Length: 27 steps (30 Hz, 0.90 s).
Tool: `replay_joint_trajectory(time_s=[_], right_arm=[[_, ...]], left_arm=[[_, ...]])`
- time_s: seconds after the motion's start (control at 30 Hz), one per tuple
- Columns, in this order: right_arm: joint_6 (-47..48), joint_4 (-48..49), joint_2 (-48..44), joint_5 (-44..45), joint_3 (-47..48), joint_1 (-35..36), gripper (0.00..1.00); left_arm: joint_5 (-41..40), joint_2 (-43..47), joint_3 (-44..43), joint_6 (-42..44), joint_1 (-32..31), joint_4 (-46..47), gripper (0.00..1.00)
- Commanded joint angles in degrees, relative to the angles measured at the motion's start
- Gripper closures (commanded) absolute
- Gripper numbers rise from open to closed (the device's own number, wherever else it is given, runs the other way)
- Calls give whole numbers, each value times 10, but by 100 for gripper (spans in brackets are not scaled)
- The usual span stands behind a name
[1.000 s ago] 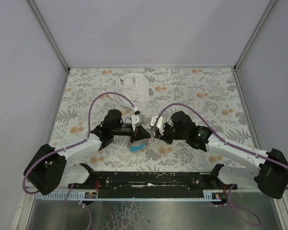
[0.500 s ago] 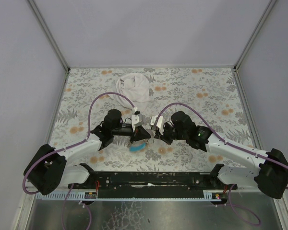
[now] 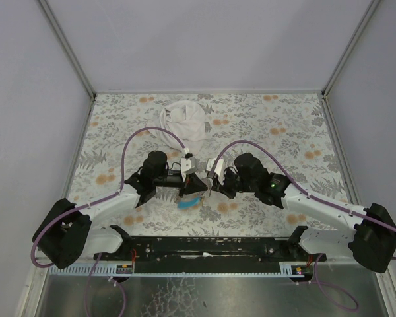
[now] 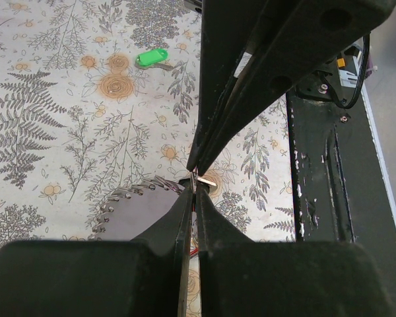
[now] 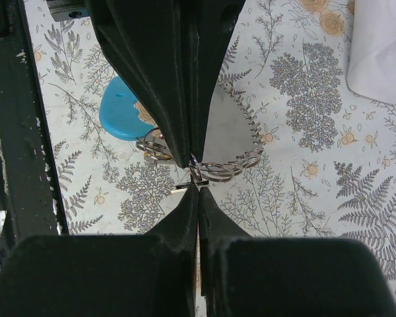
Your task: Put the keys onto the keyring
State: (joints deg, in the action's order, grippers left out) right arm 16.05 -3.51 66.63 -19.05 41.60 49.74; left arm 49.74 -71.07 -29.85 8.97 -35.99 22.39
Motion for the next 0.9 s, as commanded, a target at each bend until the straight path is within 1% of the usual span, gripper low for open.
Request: replay_joint_trajectory(time_s=[0.0, 0.3, 0.6, 0.87], right_arm=[[-2, 30, -17, 9, 17, 1, 100], [13, -13, -45, 17, 17, 0, 100], [16, -26, -22, 4, 27, 1, 100], [16, -52, -28, -4, 33, 1, 100]], left_arm=[[10, 9, -8, 12, -7, 35, 100], [21, 2, -11, 13, -7, 36, 100], [20, 5, -10, 12, -7, 36, 100], [12, 5, -9, 11, -7, 39, 100]])
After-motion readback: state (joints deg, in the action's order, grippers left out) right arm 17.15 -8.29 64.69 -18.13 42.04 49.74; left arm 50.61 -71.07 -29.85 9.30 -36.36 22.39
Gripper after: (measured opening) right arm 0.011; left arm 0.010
